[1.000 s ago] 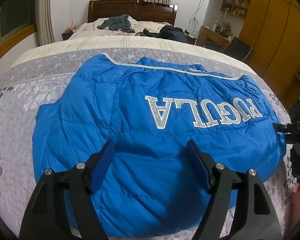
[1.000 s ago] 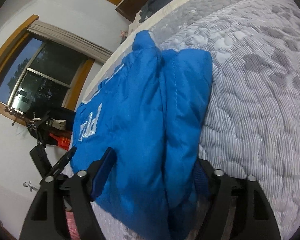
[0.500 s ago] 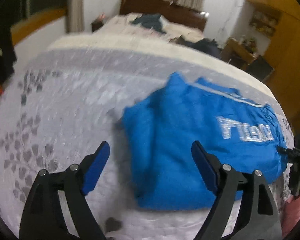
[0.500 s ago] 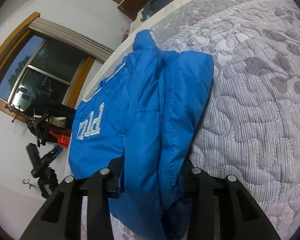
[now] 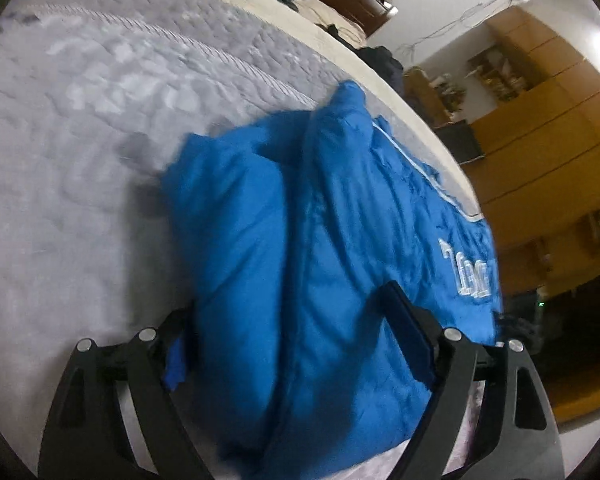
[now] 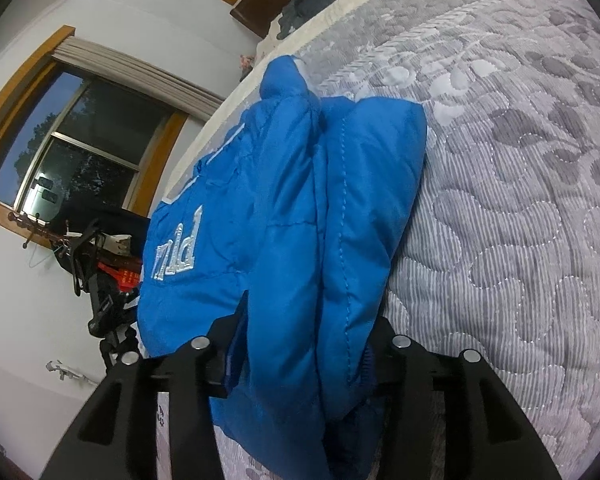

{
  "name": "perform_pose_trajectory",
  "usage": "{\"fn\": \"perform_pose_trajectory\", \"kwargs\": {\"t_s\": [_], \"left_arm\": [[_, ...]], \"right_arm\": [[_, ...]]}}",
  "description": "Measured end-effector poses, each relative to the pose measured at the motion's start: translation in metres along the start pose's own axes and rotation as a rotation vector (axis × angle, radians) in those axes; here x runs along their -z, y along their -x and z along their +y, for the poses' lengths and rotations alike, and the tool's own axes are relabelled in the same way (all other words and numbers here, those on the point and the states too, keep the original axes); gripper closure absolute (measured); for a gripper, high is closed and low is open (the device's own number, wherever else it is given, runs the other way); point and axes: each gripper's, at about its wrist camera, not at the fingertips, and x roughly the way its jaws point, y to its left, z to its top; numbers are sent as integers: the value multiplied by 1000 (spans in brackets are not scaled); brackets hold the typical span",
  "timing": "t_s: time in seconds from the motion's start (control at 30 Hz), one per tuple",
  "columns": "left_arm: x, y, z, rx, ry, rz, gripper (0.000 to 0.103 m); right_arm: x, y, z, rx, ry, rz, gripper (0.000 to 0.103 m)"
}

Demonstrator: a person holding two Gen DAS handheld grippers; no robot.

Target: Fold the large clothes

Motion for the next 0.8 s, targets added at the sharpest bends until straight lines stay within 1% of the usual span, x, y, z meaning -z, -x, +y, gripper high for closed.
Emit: {"fn": "perform_pose_trajectory", "kwargs": {"t_s": [0.03,0.1,0.13,0.17,0.2,0.23,0.27,0.3,0.33,0.4,0.53,0.63,0.8], "left_arm": [[0,-1,-3,-8,-7,-4,26],[-1,-2,-9,13,5,-6,46],[0,-2,-9,18,14,-8,55],[0,-1,-11,22,16,-12,59],[1,1,-14,25,18,-19,66],[2,2,-14,27,20,-23,72],[3,5,-17,28,21,-32,74],[4,9,-19,34,21,-43,79],[5,13,-19,41,21,-50,82],[10,23,-26,61,11,-63,84],[26,42,-45,89,-35,-71,86],[45,59,-60,117,-62,-72,87],[91,86,-80,158,-93,-67,87]], "right_arm": [[0,0,1,3,1,0,56],[1,0,4,12,11,-5,57],[2,1,6,16,17,-10,60],[3,2,8,21,24,-16,63],[4,5,11,24,31,-23,64],[5,7,14,27,37,-30,68],[5,10,18,26,43,-39,71],[6,12,21,24,48,-45,74],[6,15,25,22,55,-53,75],[9,23,34,21,75,-70,77],[16,42,53,1,109,-95,79],[28,61,65,-3,138,-109,79],[62,93,78,4,171,-120,79]]}}
